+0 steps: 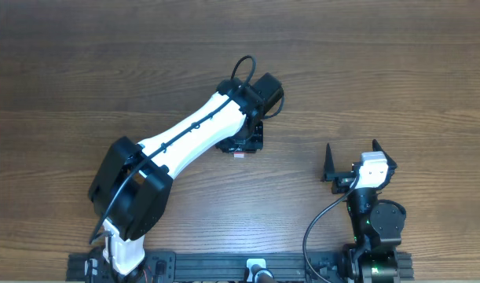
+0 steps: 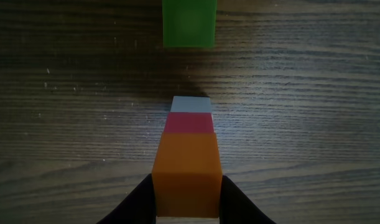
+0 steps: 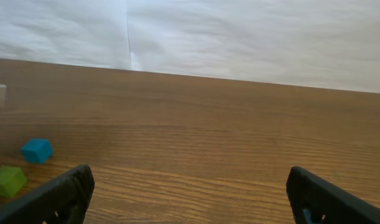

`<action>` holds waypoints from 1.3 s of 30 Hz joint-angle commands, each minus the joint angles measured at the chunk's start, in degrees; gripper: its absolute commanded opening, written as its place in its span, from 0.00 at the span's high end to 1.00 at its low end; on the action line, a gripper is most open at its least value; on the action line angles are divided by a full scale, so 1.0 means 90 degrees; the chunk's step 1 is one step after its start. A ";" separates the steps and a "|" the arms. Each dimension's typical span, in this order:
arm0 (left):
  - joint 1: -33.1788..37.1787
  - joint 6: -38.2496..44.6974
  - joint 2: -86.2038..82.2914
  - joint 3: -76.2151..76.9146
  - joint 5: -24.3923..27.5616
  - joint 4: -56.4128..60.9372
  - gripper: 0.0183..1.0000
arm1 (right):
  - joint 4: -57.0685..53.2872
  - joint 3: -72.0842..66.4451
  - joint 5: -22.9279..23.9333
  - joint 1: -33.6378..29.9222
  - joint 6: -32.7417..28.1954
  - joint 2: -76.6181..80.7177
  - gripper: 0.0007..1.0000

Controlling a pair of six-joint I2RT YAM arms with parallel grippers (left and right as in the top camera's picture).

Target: Stack Cubes

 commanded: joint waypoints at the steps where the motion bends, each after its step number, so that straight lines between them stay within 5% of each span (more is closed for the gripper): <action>1: -0.0002 0.0066 0.0107 0.0078 0.0017 -0.0007 0.54 | 0.0010 -0.0046 0.0044 0.0027 -0.0029 -0.0056 0.01; 11: 0.0036 0.0151 0.0102 0.0080 0.0015 0.0117 0.00 | 0.0010 -0.0046 0.0044 0.0027 -0.0029 -0.0056 0.01; 22: 0.0731 0.0498 -0.0874 0.0085 -0.0690 0.0238 0.00 | 0.0010 -0.0046 0.0044 0.0027 -0.0029 -0.0058 0.01; 39: 0.3825 0.1783 -0.3342 0.0083 -0.2395 0.0265 0.00 | 0.0010 -0.0046 0.0044 0.0027 -0.0029 -0.0058 0.01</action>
